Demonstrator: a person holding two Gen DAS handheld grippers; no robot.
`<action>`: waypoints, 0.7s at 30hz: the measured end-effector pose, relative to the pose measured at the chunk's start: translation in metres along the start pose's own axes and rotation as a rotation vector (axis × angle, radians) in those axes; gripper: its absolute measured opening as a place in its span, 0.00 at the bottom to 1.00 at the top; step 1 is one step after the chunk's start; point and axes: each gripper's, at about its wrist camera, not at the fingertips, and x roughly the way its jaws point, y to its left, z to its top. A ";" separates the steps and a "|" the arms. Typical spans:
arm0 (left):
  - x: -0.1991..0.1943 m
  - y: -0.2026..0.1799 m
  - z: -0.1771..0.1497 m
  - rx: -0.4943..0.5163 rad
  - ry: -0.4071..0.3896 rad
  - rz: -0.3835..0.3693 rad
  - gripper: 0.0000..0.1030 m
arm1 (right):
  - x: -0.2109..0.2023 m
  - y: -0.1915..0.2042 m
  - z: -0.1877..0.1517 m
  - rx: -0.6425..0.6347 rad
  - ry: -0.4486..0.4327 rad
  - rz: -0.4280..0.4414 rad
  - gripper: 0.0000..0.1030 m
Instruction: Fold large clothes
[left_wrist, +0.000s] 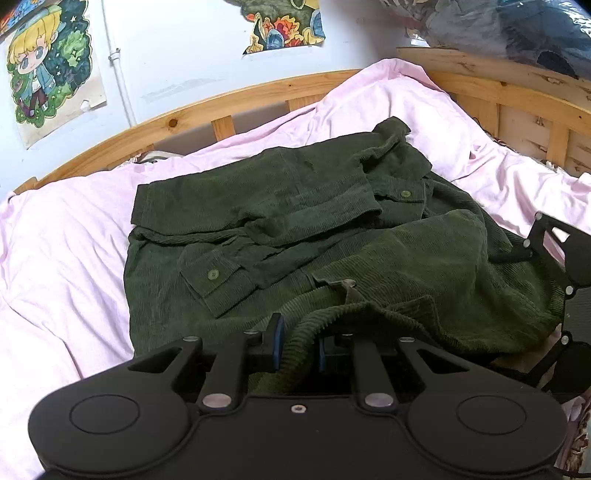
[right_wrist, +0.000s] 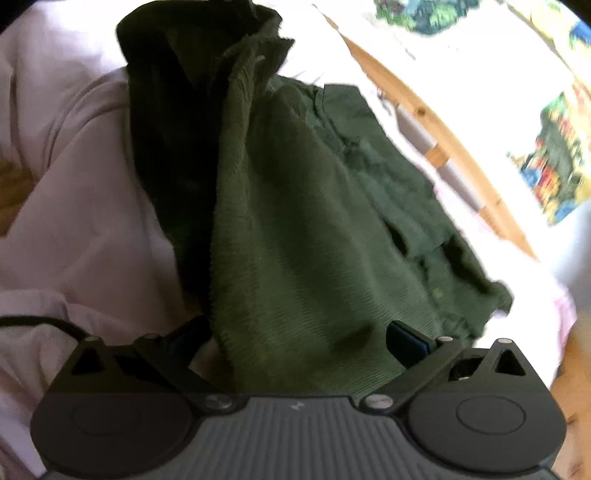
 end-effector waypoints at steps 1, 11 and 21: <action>0.000 0.000 0.000 -0.002 -0.001 0.001 0.18 | -0.002 0.002 -0.001 -0.015 -0.012 -0.021 0.99; -0.002 0.010 0.011 -0.048 -0.032 0.003 0.18 | -0.019 -0.008 -0.004 0.068 -0.112 -0.005 0.33; -0.022 0.006 -0.019 -0.022 -0.056 -0.033 0.46 | -0.021 -0.093 -0.017 0.663 -0.231 0.158 0.10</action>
